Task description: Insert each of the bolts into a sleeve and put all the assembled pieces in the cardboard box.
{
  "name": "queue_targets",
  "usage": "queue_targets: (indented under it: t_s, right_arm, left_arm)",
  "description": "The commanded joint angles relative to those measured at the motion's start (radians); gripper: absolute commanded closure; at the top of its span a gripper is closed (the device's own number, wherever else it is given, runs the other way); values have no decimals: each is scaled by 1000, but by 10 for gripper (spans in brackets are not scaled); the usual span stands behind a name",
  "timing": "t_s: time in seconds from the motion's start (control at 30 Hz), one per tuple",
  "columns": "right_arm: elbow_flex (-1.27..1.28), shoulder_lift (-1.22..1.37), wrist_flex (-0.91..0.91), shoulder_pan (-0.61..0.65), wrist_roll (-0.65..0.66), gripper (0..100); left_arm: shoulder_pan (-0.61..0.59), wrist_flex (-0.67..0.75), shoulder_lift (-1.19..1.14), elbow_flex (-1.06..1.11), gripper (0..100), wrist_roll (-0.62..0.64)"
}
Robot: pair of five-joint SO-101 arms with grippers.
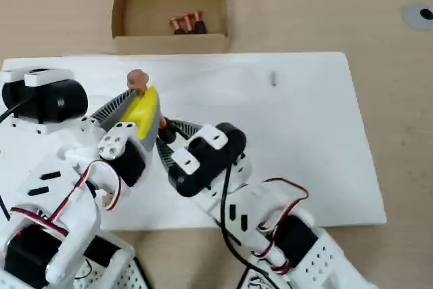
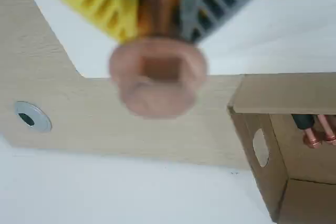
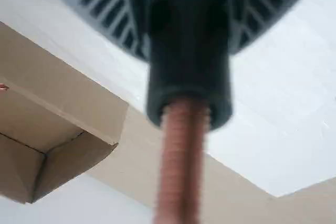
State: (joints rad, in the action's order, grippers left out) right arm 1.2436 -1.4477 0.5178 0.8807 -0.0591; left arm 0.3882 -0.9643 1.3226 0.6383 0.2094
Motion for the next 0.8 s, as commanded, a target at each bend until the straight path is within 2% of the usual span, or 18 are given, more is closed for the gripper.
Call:
queue_targets:
  t_s: [0.0,0.43,0.77]
  right_arm:
    - [-4,-27,-28,21,6,989]
    - [-5,-28,-28,18,6,989]
    - [-10,-25,-34,18,6,989]
  left_arm:
    - [23,-8,-1,21,995,-11]
    - [21,-52,2,58,995,-40]
    - [29,-150,2,58,995,-37]
